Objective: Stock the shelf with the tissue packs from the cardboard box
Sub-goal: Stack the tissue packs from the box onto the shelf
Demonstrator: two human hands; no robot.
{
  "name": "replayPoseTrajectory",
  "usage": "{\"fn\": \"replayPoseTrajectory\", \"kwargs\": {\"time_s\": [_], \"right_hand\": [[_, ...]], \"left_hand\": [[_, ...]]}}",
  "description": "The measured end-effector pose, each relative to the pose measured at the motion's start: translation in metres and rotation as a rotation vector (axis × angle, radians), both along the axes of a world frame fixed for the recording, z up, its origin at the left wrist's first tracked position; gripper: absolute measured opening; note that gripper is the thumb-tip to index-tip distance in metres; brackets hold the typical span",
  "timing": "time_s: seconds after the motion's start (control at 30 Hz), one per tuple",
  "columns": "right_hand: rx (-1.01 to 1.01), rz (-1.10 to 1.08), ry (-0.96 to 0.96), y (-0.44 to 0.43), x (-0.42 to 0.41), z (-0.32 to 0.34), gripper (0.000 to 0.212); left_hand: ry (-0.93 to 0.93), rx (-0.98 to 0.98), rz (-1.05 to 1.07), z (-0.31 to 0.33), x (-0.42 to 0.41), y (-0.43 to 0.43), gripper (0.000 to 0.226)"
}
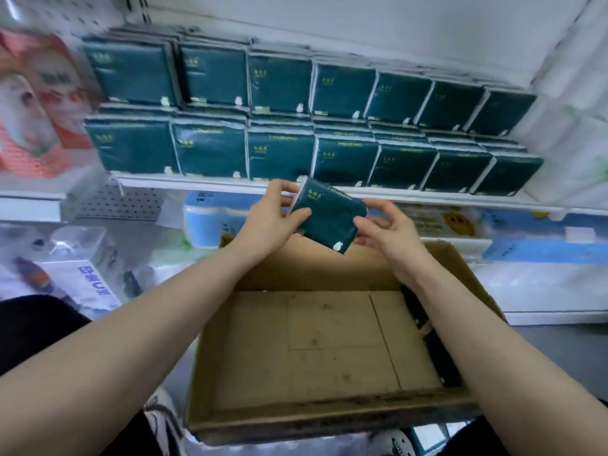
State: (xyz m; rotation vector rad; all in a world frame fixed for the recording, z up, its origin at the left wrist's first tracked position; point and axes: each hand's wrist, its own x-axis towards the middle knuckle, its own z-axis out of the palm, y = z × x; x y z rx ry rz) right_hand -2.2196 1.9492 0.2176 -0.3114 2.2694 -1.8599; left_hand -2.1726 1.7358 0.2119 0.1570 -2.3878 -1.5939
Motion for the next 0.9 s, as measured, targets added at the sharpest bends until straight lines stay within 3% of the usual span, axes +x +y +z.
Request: {"fn": "replayPoseTrajectory", "kwargs": {"time_s": [0.13, 0.3, 0.43, 0.63, 0.9], "right_hand": [[-0.025, 0.047, 0.142, -0.044, -0.005, 0.047, 0.042], [-0.047, 0.099, 0.267, -0.106, -0.021, 0.090, 0.033], [0.001, 0.099, 0.368, -0.155, -0.044, 0.108, 0.033], [0.057, 0.030, 0.462, -0.205, -0.079, 0.111, 0.038], [0.137, 0.004, 0.610, -0.234, -0.104, 0.108, 0.046]], "left_hand": [[0.168, -0.021, 0.069, 0.038, 0.004, -0.039, 0.032], [0.318, -0.201, 0.240, 0.077, 0.002, -0.089, 0.038], [0.311, -0.236, 0.353, 0.088, -0.006, -0.124, 0.044], [0.270, -0.020, 0.358, 0.084, -0.023, -0.151, 0.052], [0.193, -0.094, 0.389, 0.087, -0.049, -0.162, 0.058]]}}
